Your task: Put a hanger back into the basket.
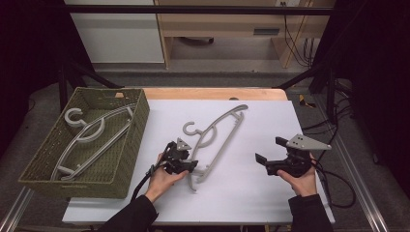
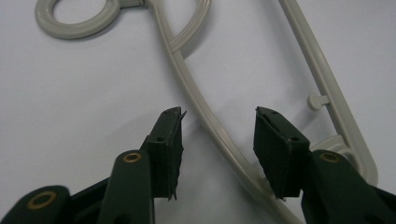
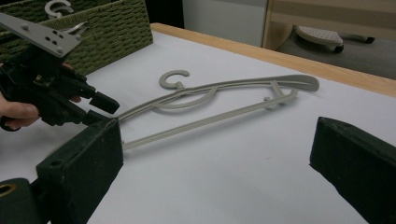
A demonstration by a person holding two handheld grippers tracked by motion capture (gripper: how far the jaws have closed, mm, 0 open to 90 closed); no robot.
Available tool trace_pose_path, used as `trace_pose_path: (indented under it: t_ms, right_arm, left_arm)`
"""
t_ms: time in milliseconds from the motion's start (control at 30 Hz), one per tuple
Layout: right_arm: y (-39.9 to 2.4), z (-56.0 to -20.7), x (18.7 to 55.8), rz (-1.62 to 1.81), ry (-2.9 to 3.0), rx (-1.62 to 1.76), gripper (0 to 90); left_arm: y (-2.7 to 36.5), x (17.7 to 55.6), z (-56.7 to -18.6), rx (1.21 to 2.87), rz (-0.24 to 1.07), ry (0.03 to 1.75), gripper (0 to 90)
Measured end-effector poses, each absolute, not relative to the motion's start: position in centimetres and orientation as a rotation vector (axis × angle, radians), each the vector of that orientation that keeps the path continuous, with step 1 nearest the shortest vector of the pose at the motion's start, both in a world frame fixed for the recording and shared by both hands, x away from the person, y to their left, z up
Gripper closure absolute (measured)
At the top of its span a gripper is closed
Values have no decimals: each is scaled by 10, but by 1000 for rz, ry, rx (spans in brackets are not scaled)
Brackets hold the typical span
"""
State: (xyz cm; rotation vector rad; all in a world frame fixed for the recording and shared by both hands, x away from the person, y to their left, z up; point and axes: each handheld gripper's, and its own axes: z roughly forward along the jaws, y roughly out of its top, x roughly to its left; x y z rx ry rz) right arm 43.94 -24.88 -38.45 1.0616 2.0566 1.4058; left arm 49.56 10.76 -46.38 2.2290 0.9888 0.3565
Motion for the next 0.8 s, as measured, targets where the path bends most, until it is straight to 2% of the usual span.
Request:
trace_pose_path:
  t_ms: [233,433,800]
  right_arm:
    - [-249,-385,440,1401,2064,1050,27]
    - [-248,-385,440,1398,2063,1056,27]
    - [-250,-383,438,1402,2063,1054,27]
  left_arm:
    - [100,494,-470,2257,382,1009,610]
    - [99,493,-467,2284,385,1030,642]
    - [119,496,-462,2338,345,1083,727]
